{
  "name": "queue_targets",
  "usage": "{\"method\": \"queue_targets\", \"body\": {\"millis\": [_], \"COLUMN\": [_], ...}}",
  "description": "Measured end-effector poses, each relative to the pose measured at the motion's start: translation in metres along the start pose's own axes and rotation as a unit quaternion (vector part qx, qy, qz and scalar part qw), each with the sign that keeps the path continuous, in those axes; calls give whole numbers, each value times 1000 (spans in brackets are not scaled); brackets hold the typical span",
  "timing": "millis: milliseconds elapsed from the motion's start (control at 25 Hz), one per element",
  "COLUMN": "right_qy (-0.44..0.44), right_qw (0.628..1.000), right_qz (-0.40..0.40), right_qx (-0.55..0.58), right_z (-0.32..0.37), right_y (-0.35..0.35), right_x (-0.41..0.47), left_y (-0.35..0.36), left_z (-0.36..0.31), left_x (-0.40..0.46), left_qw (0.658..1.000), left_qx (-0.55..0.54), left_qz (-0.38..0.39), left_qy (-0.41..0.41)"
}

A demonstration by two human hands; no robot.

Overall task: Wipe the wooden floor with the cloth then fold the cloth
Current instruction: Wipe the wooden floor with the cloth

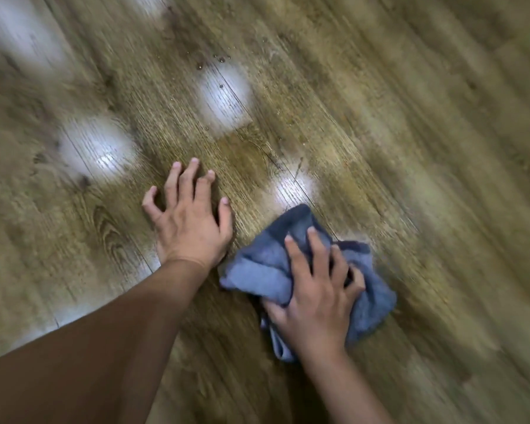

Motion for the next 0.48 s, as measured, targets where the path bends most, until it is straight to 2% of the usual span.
{"method": "queue_targets", "body": {"millis": [120,240,360,440,480], "right_qy": [-16,-9,-4,4,8], "right_qw": [1000,1000,1000,999,999], "right_qz": [8,25,28,41,46], "right_qx": [-5,-14,-14,-3,0], "right_z": [16,14,13,13,14], "right_y": [0,-3,-6,-3,-3], "right_x": [-35,-29,-30,-30,-30], "left_y": [-1,-4,-8,-24,-37], "left_z": [4,0,26,87,123], "left_x": [-2,3,1,-10,-19], "left_qw": [1000,999,982,969,954], "left_qx": [0,-14,-111,-52,-7], "left_qz": [5,49,152,225,265], "left_qy": [-1,-8,-21,-83,-144]}}
Point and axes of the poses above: each hand's wrist, its own x-axis towards the middle knuckle, its own y-axis out of the palm, z = x × y, the point moved 7 cm from there along x, towards the middle knuckle, and after that the axes turned 9 degrees about -z, right-handed, at the moved point
